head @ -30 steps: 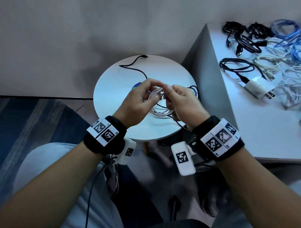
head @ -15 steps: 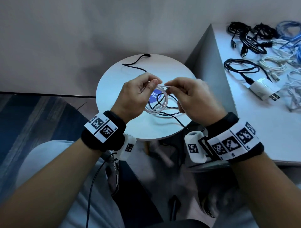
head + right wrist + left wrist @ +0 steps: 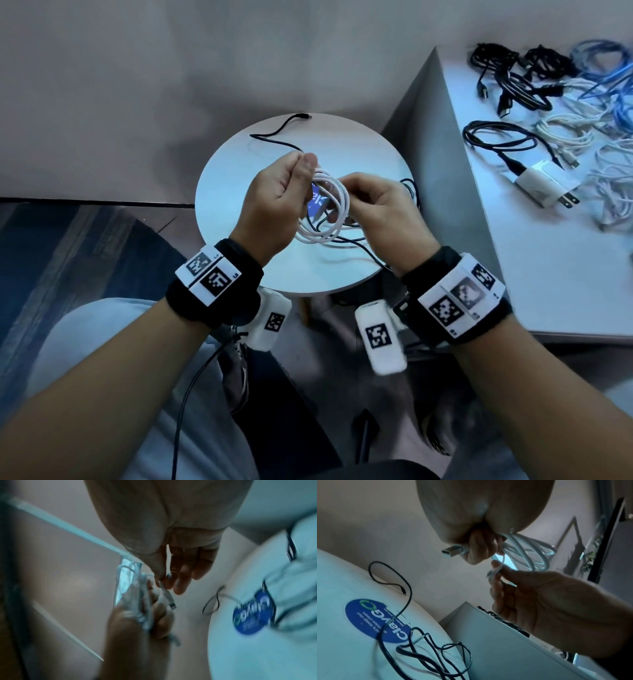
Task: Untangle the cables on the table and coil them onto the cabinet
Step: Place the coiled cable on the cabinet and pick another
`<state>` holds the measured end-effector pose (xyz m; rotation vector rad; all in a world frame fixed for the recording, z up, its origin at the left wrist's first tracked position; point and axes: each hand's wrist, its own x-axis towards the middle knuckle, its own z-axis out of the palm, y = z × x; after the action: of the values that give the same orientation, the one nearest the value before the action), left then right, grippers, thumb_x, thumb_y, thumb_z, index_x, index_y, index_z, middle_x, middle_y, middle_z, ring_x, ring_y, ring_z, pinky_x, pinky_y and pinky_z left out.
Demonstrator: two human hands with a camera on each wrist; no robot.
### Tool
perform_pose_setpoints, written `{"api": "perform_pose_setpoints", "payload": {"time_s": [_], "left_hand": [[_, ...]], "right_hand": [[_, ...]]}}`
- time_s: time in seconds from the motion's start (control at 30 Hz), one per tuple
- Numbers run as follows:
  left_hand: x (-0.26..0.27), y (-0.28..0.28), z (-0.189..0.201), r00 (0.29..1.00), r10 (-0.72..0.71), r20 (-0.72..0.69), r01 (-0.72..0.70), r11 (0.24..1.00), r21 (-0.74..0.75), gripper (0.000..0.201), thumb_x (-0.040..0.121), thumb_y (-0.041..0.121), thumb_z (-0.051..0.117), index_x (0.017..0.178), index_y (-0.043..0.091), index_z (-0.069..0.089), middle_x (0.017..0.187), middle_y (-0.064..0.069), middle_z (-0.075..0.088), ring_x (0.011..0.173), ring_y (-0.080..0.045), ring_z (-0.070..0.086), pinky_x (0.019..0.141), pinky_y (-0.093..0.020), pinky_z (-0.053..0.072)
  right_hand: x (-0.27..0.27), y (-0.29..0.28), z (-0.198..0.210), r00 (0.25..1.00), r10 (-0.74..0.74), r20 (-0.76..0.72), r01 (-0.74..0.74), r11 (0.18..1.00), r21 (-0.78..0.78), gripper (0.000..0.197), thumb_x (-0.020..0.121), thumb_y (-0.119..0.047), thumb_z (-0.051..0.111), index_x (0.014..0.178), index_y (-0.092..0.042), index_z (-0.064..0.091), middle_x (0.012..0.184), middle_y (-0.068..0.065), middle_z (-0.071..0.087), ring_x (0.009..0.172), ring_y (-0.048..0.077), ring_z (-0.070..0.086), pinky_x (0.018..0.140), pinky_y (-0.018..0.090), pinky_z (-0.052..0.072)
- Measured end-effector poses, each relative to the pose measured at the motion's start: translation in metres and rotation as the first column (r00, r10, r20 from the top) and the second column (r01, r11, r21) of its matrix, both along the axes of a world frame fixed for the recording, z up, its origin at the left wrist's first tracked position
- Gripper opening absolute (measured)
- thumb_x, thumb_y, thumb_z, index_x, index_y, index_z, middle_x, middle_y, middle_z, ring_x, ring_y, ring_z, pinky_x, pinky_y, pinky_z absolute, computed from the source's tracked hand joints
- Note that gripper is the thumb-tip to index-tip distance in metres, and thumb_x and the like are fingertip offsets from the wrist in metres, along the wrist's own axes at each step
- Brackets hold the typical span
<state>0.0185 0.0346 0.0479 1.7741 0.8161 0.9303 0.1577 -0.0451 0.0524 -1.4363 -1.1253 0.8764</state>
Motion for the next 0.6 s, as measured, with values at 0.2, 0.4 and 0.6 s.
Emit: {"api": "perform_pose_setpoints", "payload": {"time_s": [0.2, 0.4, 0.6], "left_hand": [[-0.0005, -0.0022, 0.0, 0.98, 0.181, -0.085, -0.148, 0.941, 0.303, 0.04, 0.107, 0.024, 0.044, 0.078, -0.002, 0.048, 0.056, -0.011, 0.046, 0.054, -0.023, 0.04, 0.052, -0.028, 0.035], [-0.0028, -0.0003, -0.004, 0.976, 0.192, -0.104, -0.147, 0.929, 0.339, 0.035, 0.107, 0.024, 0.046, 0.081, 0.001, 0.051, 0.056, -0.001, 0.049, 0.054, -0.021, 0.043, 0.051, -0.021, 0.034], [-0.0019, -0.0081, -0.0047, 0.988, 0.035, -0.151, 0.015, 0.947, 0.32, 0.024, 0.105, 0.028, 0.052, 0.1, 0.006, 0.061, 0.073, 0.0, 0.067, 0.064, -0.015, 0.06, 0.06, -0.023, 0.047]], "right_hand": [[-0.0111, -0.0018, 0.0054, 0.762, -0.046, -0.646, -0.125, 0.968, -0.216, 0.015, 0.095, -0.009, 0.053, 0.093, -0.007, 0.068, 0.085, 0.008, 0.069, 0.076, 0.021, 0.063, 0.084, 0.034, 0.046], [-0.0059, -0.0041, 0.01, 0.741, 0.015, -0.671, -0.183, 0.966, -0.181, 0.023, 0.093, -0.025, 0.062, 0.109, -0.009, 0.062, 0.096, 0.01, 0.067, 0.084, 0.021, 0.066, 0.087, 0.034, 0.049], [-0.0075, -0.0015, 0.0065, 0.837, -0.044, -0.546, -0.074, 0.979, -0.192, 0.006, 0.093, 0.001, 0.059, 0.093, -0.002, 0.065, 0.078, 0.009, 0.065, 0.071, 0.018, 0.062, 0.072, 0.028, 0.05]]}}
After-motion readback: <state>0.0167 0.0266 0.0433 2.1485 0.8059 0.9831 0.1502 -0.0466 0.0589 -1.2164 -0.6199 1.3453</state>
